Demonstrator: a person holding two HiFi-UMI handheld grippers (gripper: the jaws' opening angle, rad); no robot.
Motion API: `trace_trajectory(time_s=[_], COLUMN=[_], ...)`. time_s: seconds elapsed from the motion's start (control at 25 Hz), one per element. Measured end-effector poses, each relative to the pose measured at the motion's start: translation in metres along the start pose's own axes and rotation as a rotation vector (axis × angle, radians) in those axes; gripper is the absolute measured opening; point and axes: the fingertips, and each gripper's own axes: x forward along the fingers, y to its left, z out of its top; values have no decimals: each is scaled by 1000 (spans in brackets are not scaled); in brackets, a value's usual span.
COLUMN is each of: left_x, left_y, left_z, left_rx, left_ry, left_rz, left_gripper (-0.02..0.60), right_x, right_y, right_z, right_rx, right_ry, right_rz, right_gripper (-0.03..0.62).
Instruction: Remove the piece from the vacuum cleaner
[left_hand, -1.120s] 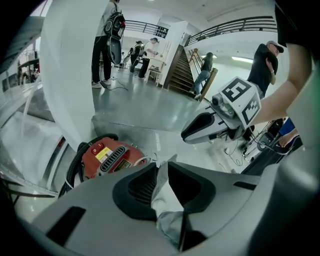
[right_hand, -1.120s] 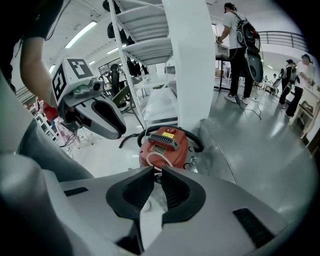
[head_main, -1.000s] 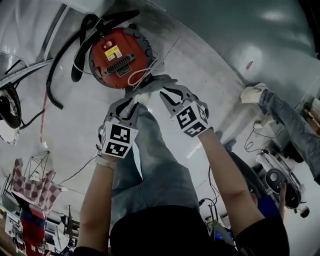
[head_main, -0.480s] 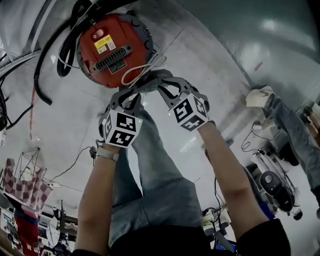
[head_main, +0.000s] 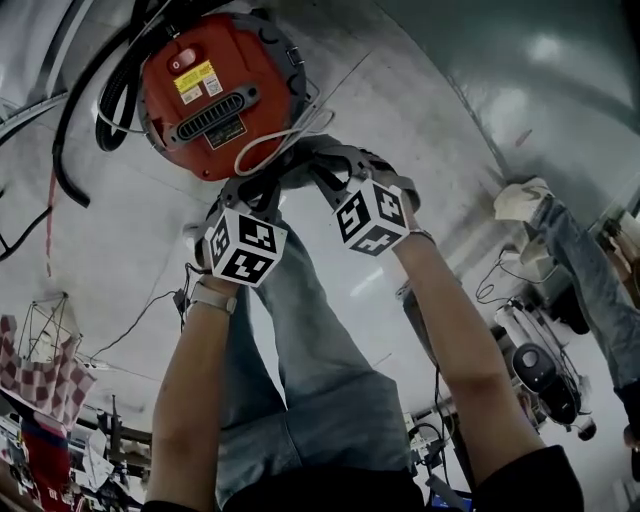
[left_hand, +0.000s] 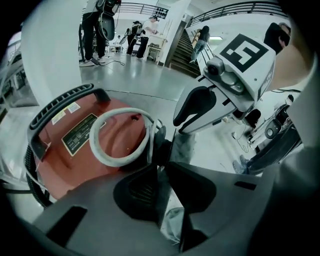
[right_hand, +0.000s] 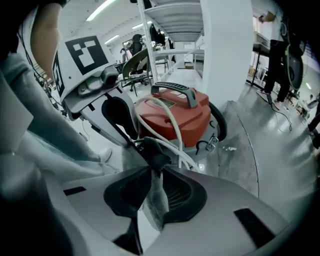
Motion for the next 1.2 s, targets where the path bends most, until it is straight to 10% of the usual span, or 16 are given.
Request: trace_trajectory(time_s=[0.56, 1.2], left_x=[23, 20], left_y=[-9, -14], left_z=[-4, -7], left_rx=[48, 108], left_ry=[20, 21], left_rz=[-49, -33], left_gripper=[74, 44], right_x=[21, 14], right_y=[7, 16], right_z=[-5, -15], right_rx=[-234, -232], right_ry=[81, 90], right_rz=[69, 32], right_gripper=[84, 57])
